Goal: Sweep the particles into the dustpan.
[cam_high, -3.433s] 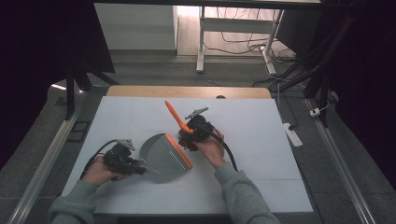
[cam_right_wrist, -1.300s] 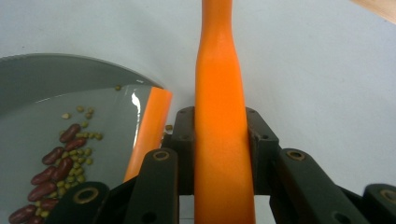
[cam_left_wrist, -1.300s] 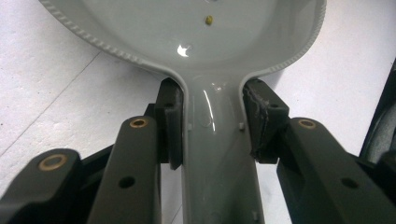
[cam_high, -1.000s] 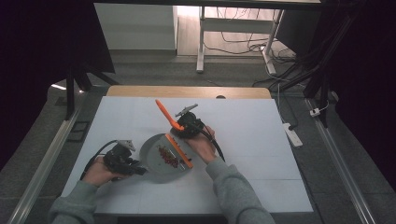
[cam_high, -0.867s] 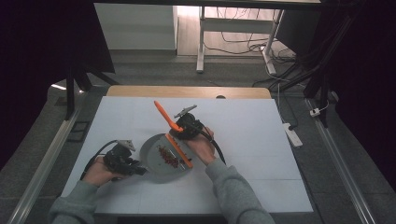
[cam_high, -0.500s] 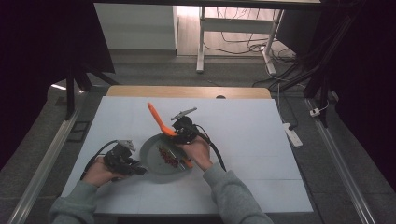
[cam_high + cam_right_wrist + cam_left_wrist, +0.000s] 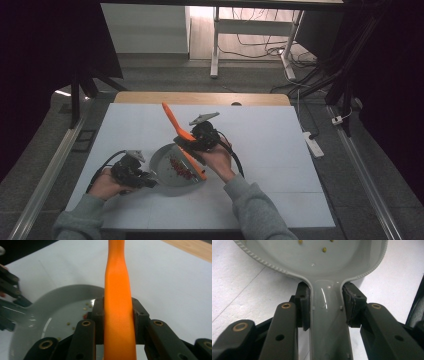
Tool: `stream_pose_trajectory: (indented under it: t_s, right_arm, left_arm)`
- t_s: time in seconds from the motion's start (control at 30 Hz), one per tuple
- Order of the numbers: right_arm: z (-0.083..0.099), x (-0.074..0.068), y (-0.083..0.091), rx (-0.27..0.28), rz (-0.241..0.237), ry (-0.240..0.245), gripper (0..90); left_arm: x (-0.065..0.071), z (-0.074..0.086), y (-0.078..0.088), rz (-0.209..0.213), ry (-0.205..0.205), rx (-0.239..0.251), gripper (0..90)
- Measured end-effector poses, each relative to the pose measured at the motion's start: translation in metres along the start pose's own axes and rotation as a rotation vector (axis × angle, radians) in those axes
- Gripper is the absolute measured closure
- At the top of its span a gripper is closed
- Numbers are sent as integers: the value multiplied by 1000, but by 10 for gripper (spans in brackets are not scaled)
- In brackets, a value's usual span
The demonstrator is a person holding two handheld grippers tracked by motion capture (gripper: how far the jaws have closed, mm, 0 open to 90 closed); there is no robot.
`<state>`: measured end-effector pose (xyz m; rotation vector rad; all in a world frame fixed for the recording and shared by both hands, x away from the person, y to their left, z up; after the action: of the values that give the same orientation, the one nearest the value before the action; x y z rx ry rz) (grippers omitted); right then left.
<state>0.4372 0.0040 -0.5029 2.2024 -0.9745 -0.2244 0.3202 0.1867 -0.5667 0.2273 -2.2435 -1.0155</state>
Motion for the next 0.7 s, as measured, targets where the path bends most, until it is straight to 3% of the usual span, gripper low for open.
stream_pose_trajectory:
  t_s: [0.13, 0.2, 0.23, 0.4, 0.53, 0.7]
  right_arm:
    - [8, 20, 2, -13, 45, -21, 705]
    - [14, 33, 2, -23, 92, -18, 705]
    - [22, 46, 3, -47, 135, -31, 705]
    - [41, 66, 5, -89, 170, -68, 705]
    - [56, 75, 8, -110, 183, -78, 705]
    - [60, 72, 5, -122, 177, -69, 705]
  left_arm:
    - [0, 0, 0, 0, 0, -1, 620]
    - [0, 1, -1, 0, 0, -1, 620]
    - [0, 1, -1, 1, 1, -1, 620]
    - [0, 1, -1, 1, 0, -4, 620]
    - [0, 2, -2, 1, -1, -6, 620]
    - [0, 2, -2, 0, -3, -8, 620]
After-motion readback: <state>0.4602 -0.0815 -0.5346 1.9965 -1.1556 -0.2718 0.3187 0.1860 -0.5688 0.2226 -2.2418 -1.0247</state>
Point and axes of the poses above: each handheld gripper's, and its own axes: y roughly backward along the jaws, z roughly out of its underside, x roughly to its right, the point moved 7 cm from there along -y, roughly forward along the jaws, and after that the axes turned 15 degrees about z, right-handed, at the moved point
